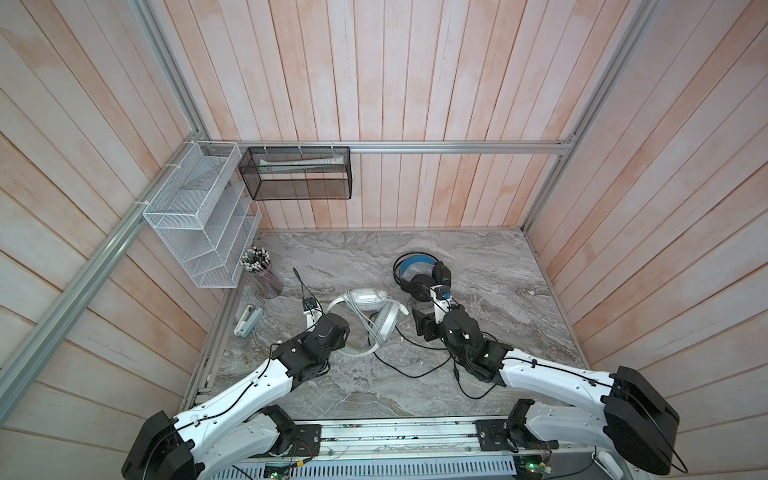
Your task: Wrap the headphones
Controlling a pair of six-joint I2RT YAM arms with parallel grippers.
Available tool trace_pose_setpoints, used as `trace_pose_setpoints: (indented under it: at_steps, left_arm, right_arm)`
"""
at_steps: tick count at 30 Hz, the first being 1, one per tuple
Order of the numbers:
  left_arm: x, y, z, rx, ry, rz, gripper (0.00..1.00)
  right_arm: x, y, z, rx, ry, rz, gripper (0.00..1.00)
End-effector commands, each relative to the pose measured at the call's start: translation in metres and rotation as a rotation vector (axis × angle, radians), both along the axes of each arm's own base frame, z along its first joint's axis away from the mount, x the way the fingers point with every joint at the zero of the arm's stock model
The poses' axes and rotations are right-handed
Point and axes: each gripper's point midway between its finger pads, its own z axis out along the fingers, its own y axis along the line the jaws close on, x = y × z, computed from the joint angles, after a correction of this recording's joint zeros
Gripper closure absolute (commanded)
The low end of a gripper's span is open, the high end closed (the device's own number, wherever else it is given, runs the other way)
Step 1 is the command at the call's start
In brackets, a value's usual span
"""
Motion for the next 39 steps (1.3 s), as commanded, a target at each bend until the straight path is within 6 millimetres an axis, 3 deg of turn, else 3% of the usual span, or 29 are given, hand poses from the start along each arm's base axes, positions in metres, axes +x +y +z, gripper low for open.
trace_pose_setpoints:
  at_steps: [1,12,18,39]
  left_arm:
    - [0.013,-0.019,0.018,-0.149,-0.06,0.017,1.0]
    - [0.014,-0.026,-0.005,-0.16,0.003,0.028,1.0]
    - [0.018,-0.024,-0.004,-0.145,-0.007,0.035,1.0]
    - [0.065,-0.007,-0.01,-0.153,0.015,0.058,1.0]
  right_arm:
    - [0.0,0.001,-0.007,-0.002,0.004,0.008,0.23]
    - [0.004,0.006,-0.011,-0.01,0.01,0.016,0.24]
    - [0.005,0.01,-0.016,-0.015,0.019,0.023,0.24]
    - [0.015,0.031,-0.026,-0.038,0.044,0.064,0.25]
